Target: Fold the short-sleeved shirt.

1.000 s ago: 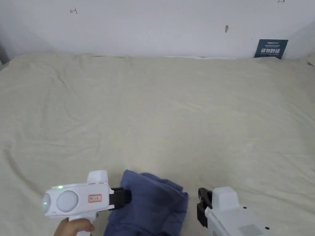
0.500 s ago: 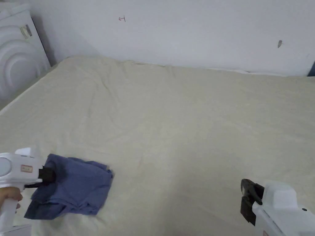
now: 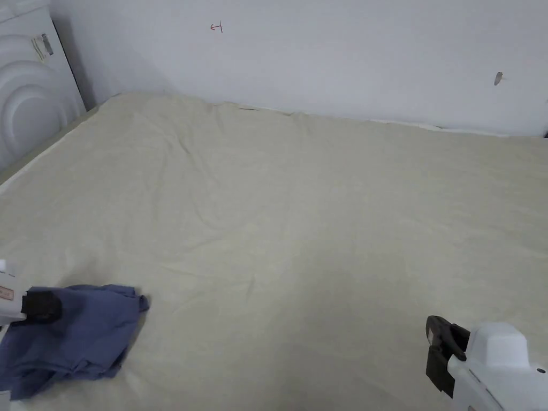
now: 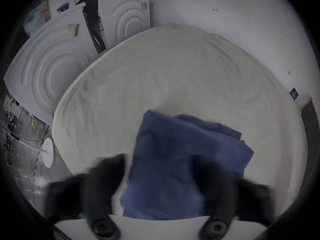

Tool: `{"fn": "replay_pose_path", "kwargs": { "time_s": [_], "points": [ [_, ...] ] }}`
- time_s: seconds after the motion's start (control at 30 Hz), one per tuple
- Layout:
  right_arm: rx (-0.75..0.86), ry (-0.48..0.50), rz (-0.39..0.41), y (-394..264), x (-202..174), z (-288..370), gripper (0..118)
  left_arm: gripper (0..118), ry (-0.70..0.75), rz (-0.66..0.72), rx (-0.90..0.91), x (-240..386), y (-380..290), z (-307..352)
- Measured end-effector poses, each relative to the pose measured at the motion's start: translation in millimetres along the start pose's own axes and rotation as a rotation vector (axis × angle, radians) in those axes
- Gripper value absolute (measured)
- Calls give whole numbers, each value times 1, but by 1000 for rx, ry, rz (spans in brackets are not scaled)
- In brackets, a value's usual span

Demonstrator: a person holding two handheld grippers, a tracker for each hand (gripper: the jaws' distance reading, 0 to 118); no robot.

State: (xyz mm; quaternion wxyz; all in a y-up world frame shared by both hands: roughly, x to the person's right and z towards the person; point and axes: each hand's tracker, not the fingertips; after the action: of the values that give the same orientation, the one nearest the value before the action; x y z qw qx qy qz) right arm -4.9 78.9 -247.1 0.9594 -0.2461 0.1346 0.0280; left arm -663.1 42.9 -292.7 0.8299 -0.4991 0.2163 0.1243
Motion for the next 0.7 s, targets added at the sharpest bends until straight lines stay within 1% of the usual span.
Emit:
{"fn": "replay_pose_path", "kwargs": {
  "time_s": [0.03,0.07,0.1,0.13,0.2,0.3,0.33,0.43,0.53,0.63,0.7],
  "points": [
    [9,-3,-4,2,1,3,1,118,-5,10,-4,2,0,4],
    [15,-8,-8,4,3,6,1,118,-14,27,40,7,-6,15],
    [23,-12,-10,7,4,10,1,110,-43,27,89,10,-8,22],
    [34,-13,-15,10,7,15,1,108,-50,28,109,15,-7,32],
    [52,-21,-19,17,10,23,1,108,-46,8,123,30,-8,56],
    [103,-38,-12,34,17,43,1,108,-72,-14,276,56,-15,104],
    [121,-41,-8,39,20,50,1,108,-79,-11,336,76,-23,128],
    [173,-55,7,54,31,68,1,108,-94,-45,492,108,-39,183],
    [224,-84,36,67,41,88,1,109,-104,-104,635,141,-62,230],
    [270,-105,41,78,51,109,1,109,-107,-190,790,179,-84,270],
    [302,-119,52,83,58,122,1,109,-108,-223,861,202,-101,292]
  ]
}}
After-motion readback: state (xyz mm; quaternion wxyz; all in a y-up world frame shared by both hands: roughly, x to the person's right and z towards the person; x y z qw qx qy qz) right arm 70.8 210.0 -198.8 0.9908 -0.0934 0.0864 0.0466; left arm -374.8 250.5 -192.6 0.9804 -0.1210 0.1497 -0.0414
